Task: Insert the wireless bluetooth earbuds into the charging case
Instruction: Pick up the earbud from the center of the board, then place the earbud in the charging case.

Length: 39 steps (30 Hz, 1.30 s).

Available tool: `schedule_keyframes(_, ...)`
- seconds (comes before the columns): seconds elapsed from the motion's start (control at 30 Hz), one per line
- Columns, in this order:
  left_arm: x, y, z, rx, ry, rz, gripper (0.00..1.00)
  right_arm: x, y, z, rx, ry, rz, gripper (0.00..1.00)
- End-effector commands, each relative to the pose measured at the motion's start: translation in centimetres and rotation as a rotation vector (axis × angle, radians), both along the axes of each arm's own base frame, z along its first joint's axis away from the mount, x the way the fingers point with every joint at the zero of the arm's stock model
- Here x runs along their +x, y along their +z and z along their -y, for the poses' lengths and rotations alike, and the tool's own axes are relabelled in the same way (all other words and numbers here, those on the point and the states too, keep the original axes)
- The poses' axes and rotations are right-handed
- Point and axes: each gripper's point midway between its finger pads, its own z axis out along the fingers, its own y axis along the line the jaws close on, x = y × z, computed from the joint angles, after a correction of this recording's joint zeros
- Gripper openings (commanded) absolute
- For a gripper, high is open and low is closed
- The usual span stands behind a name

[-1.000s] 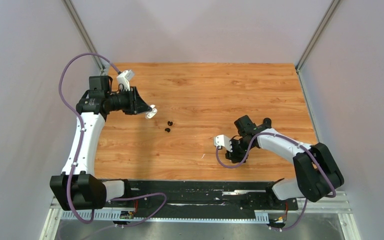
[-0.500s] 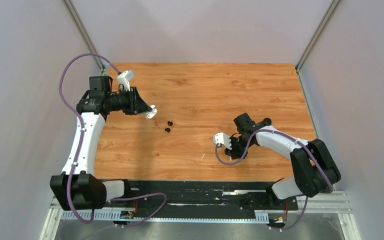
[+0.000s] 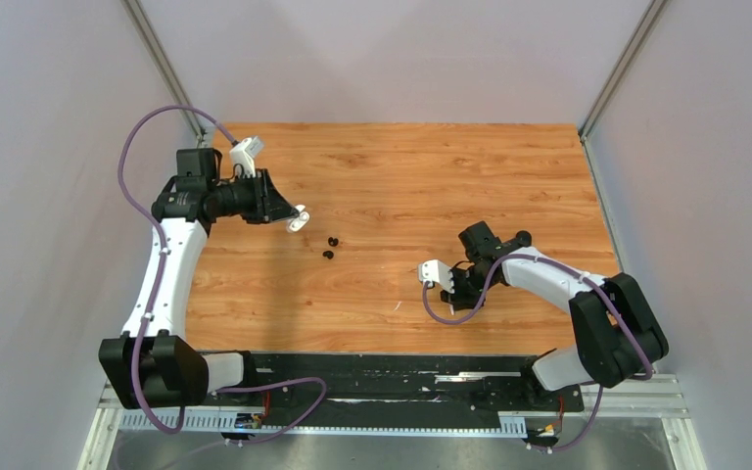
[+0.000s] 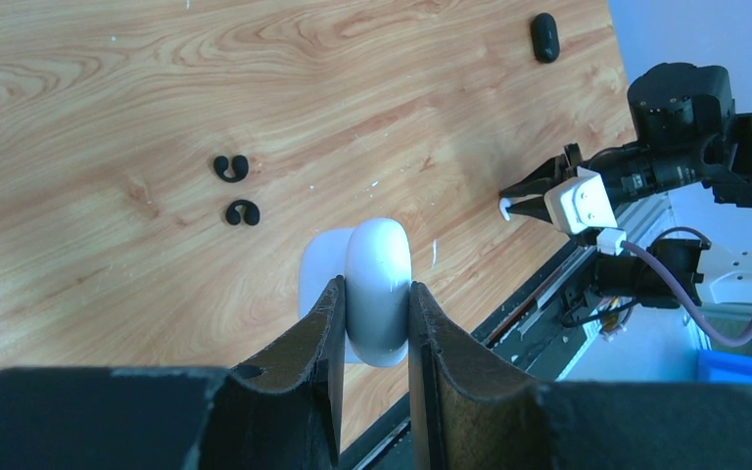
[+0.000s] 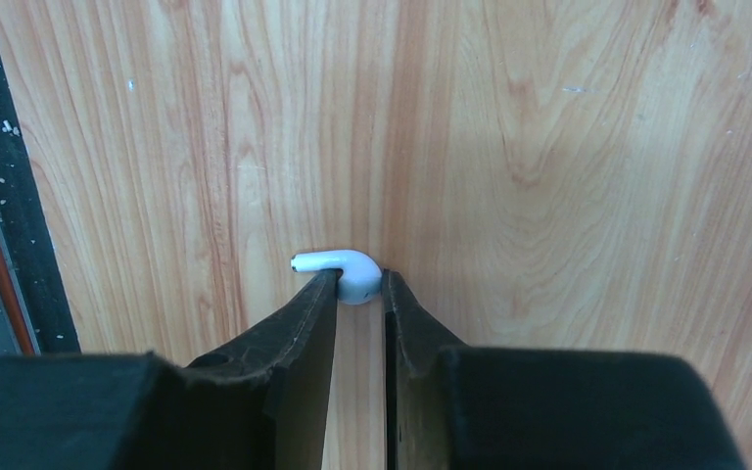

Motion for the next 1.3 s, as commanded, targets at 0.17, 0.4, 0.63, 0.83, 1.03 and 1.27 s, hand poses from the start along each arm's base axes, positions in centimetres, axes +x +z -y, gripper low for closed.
schedule_keyframes(0.17,-0.2,0.4,0.6,-0.026,-0.016,0.016,0.00,1.2,0.3,-0.3,0.022,0.003,0.063,0.00)
schedule_keyframes(0.4,-0.6,-0.5,3.2,-0.042,-0.091,-0.024,0.00,7.1,12.2,-3.8,0.283,-0.088,0.477,0.00)
schedule_keyframes(0.63,0.9,-0.6,7.4,-0.114,-0.143,-0.079,0.00,9.5,24.4,-7.9,0.574,-0.114,1.015,0.00)
schedule_keyframes(0.83,2.7,-0.1,10.1,-0.194,-0.166,-0.149,0.00,9.5,29.1,-10.9,0.644,-0.141,1.310,0.00)
schedule_keyframes(1.03,3.1,-0.2,11.9,-0.337,-0.220,-0.258,0.00,8.5,29.7,-13.9,0.676,-0.091,1.357,0.00)
schedule_keyframes(1.27,2.4,0.7,12.6,-0.430,-0.289,-0.248,0.00,6.7,30.5,-16.9,0.770,0.055,1.428,0.00)
